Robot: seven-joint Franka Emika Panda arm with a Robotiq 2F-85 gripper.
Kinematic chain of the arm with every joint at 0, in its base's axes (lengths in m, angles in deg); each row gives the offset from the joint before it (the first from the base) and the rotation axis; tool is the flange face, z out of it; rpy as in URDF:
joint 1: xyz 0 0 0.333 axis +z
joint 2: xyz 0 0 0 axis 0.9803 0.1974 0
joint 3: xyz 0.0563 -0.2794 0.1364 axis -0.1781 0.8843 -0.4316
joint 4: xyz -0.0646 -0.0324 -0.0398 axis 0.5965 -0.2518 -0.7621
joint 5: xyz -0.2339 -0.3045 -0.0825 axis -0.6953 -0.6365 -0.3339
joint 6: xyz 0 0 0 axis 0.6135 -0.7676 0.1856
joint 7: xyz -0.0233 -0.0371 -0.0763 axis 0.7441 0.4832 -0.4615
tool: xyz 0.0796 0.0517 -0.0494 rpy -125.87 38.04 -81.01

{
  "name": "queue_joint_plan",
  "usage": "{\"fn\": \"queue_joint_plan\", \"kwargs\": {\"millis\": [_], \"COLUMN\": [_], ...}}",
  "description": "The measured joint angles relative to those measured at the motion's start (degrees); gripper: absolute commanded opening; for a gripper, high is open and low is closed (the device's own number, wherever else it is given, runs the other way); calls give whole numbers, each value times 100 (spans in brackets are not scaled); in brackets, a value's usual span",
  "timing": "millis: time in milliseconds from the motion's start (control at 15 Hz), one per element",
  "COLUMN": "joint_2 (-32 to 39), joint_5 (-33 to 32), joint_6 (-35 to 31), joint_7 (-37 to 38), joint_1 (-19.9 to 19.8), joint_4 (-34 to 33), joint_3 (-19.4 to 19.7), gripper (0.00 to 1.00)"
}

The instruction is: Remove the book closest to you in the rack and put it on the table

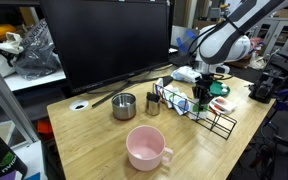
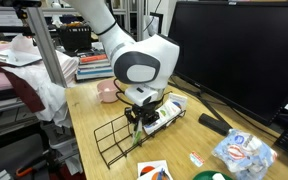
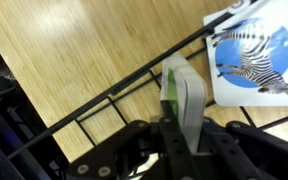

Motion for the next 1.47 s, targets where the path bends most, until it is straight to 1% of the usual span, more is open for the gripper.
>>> {"fn": "queue_joint_plan", "kwargs": {"millis": [200,333,800,1200,1467], "joint_2": [-39,-60,-84,-179,-348], "joint_5": [345,466,445,316,259], "joint_6": [-229,-283,-284,-355,-373], "joint_7": [89,226,1241,2086,2366], "joint_1": [-19,-25,-25,-26,-26], "joint_4": [74,116,207,375,492], "joint_3": [0,1,69,221,256], "gripper": [4,4,4,4,4]}}
